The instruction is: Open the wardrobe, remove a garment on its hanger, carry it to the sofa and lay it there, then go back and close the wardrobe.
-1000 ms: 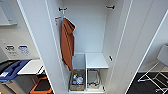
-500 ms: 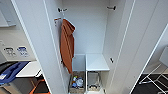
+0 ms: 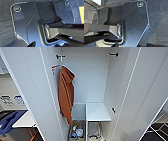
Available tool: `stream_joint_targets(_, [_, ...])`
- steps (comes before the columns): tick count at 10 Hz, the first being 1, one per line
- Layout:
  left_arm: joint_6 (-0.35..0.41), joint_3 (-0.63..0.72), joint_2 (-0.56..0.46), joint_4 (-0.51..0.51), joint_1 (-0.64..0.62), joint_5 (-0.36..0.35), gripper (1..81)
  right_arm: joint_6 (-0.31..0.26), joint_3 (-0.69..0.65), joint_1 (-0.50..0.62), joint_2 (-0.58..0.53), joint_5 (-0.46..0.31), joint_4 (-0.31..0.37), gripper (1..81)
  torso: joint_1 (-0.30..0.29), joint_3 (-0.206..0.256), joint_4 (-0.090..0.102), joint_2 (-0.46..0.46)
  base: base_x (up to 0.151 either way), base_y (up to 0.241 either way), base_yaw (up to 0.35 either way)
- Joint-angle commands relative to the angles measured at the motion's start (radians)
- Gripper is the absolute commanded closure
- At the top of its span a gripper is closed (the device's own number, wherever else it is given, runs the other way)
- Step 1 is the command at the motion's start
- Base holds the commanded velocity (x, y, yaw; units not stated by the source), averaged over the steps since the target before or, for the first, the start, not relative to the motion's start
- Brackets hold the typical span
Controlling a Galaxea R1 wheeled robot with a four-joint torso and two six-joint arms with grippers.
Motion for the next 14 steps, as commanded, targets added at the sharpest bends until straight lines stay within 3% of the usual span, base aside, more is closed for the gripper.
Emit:
stream_joint_targets(1, [0.003,0.002,0.0,-0.008,-0.035,0.052,1.0,0.001,0.0,0.022,-0.003,-0.051,-0.001,1.0,0.0,0.0,0.0,0.0,0.129,0.0,0.0])
stream_joint_targets(3, [0.003,0.002,0.0,-0.008,-0.035,0.052,1.0,0.002,0.0,0.023,-0.003,-0.051,-0.001,1.0,0.001,0.0,0.0,0.0,0.101,0.0,0.0])
stream_joint_targets(8, [-0.002,0.017,-0.015,-0.006,-0.035,0.061,1.0,0.004,0.055,0.026,-0.04,-0.034,0.002,1.0,0.001,0.0,0.0,0.0,0.0,0.0,0.0])
stream_joint_targets(10, [-0.003,0.124,-0.096,-0.006,-0.033,0.059,1.0,0.004,0.198,0.042,-0.147,-0.031,0.002,1.0,0.001,0.0,0.0,0.001,0.0,0.0,0.0])
stream_joint_targets(14, [-0.015,0.483,-0.4,-0.073,-0.059,0.047,1.0,0.019,0.628,0.104,-0.48,-0.03,0.04,1.0,0.001,0.0,0.0,0.001,0.0,0.0,0.0])
